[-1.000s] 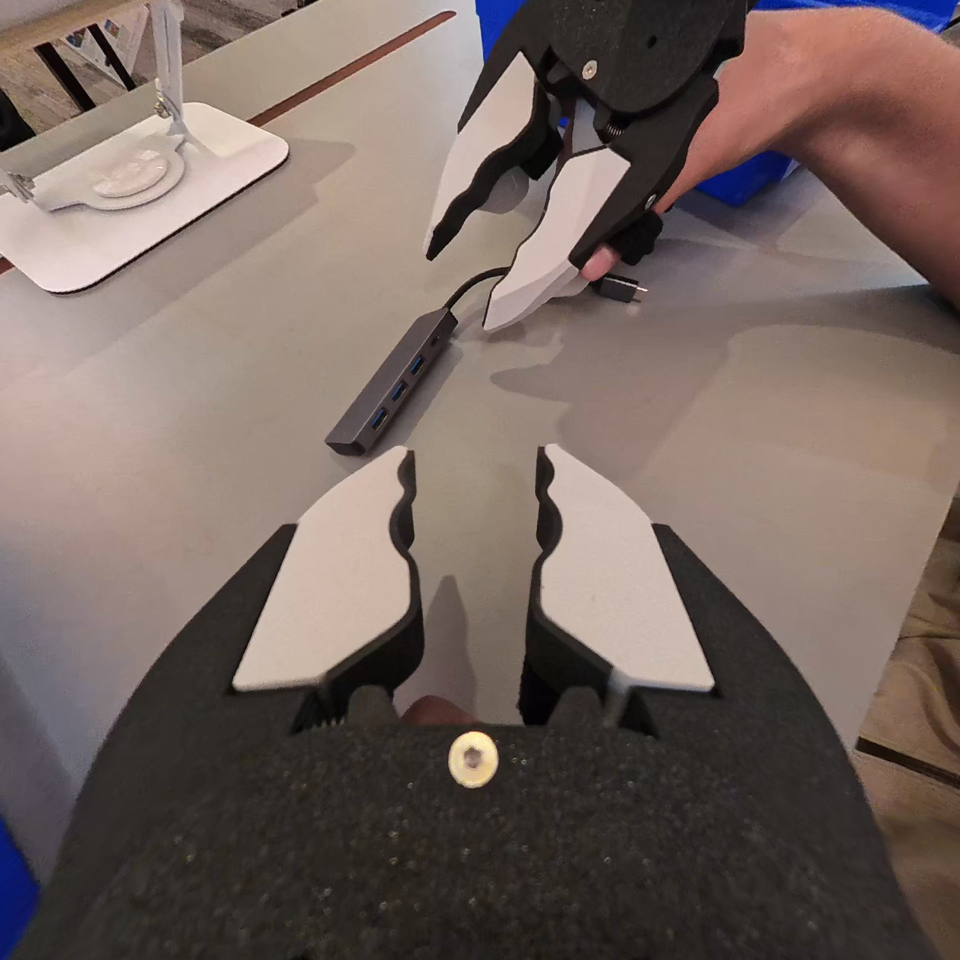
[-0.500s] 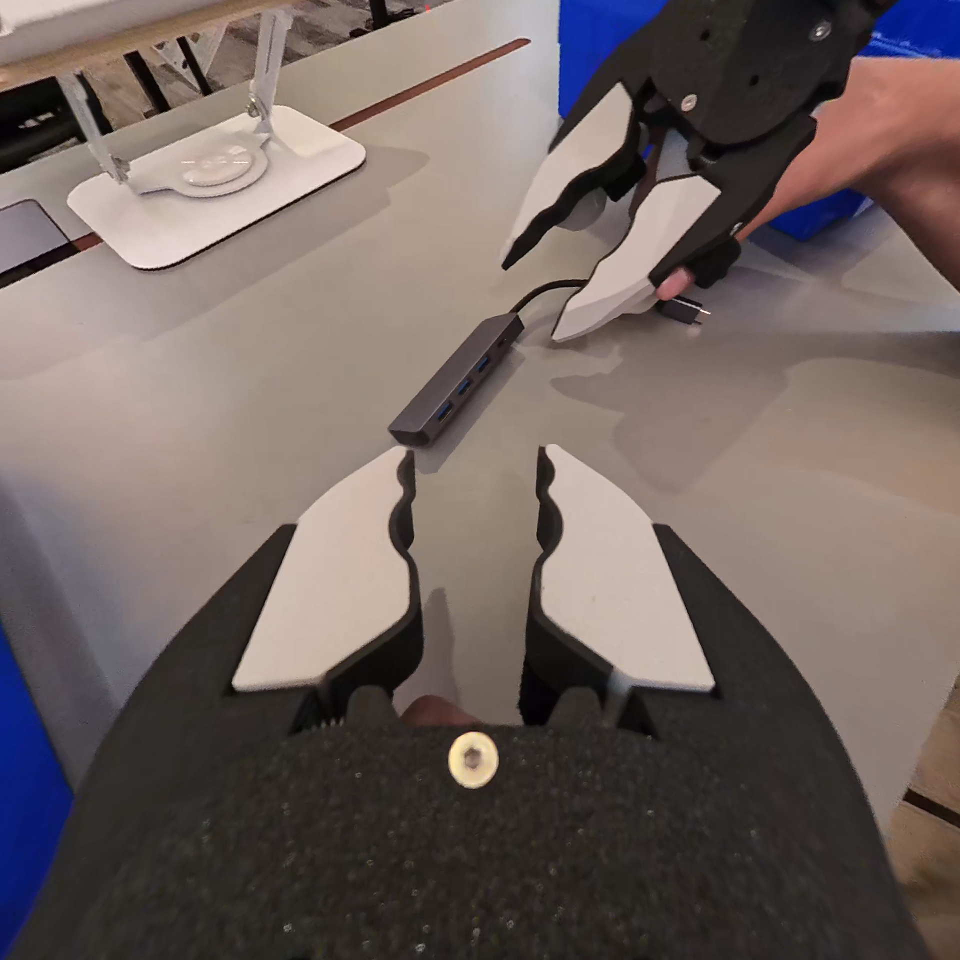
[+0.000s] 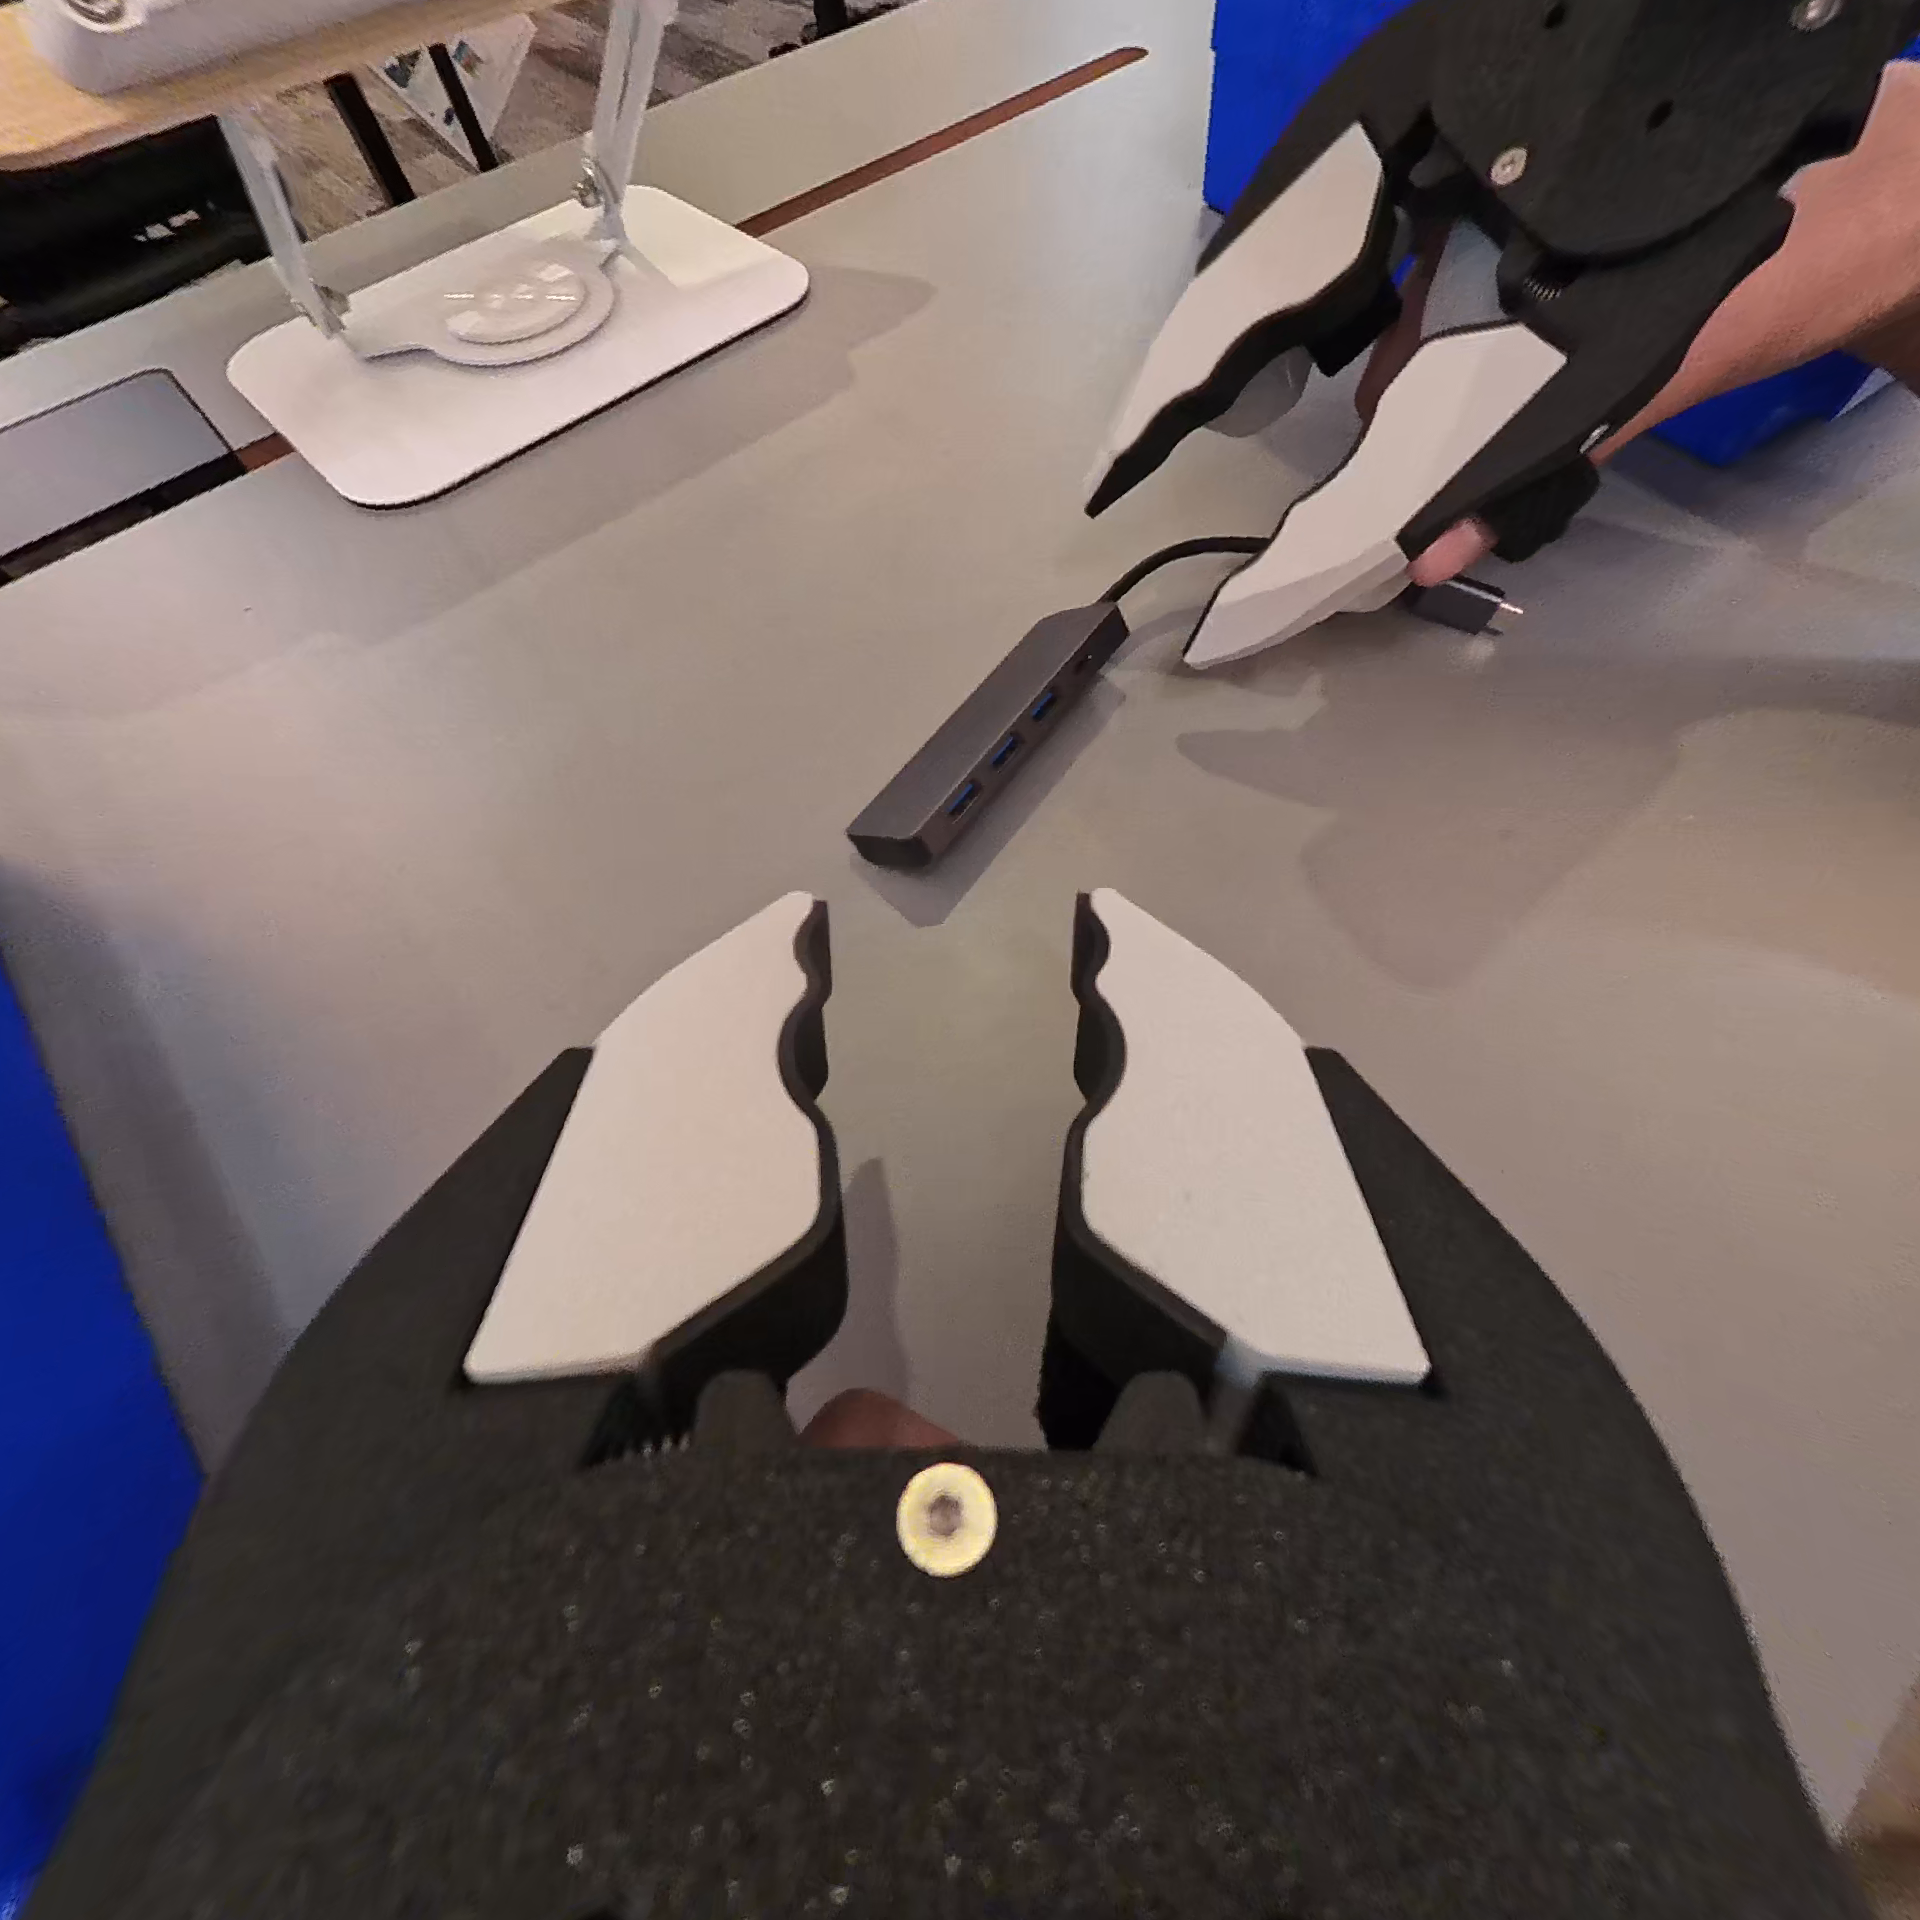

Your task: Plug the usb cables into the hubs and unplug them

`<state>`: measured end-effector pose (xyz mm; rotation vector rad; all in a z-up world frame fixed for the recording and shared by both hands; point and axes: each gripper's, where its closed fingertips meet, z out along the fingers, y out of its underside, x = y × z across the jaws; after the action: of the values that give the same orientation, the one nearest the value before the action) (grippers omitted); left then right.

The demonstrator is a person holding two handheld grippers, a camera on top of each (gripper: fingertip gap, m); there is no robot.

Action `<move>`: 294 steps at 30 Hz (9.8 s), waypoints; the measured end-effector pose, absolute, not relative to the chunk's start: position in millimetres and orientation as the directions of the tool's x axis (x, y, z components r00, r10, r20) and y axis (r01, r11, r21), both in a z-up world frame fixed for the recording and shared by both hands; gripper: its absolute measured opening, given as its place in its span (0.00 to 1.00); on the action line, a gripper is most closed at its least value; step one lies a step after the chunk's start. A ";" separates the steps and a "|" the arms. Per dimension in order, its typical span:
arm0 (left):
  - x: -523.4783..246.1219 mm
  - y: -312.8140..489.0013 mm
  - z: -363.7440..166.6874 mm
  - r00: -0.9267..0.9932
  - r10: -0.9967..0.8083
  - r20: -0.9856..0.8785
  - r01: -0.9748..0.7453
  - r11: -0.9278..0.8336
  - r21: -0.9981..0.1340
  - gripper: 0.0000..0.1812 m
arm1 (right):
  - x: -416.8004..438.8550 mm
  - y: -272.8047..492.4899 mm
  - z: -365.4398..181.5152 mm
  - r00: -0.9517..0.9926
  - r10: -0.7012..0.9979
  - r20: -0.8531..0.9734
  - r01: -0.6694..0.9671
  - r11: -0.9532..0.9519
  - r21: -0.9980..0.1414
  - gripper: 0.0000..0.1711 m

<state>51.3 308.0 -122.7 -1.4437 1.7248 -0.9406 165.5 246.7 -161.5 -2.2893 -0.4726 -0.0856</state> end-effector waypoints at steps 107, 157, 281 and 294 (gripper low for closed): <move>37.4 323.7 -110.7 -0.045 -0.999 0.029 -0.378 -0.010 -0.926 0.25 | 162.1 254.6 -86.3 0.481 0.124 0.868 0.834 -0.369 -0.409 0.07; 14.9 308.0 -124.9 -0.137 -0.990 0.039 -0.452 0.027 -0.892 0.29 | 163.2 233.9 -175.2 0.960 0.054 -0.275 -0.155 -0.713 -0.683 0.32; -25.4 381.4 -24.2 -0.171 -0.981 -0.091 -0.495 0.165 -0.853 0.04 | 156.3 256.7 -95.5 0.928 0.196 0.316 0.370 -0.416 -0.831 0.20; 21.2 307.6 -60.8 -0.281 -0.936 0.215 -0.486 -0.054 -0.872 0.04 | 160.5 254.1 -90.6 0.929 0.183 0.322 0.370 -0.383 -0.846 0.20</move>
<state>21.2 307.6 -60.8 -1.5090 1.7682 -1.2968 160.5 254.1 -90.6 -1.9748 -0.3991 -0.2099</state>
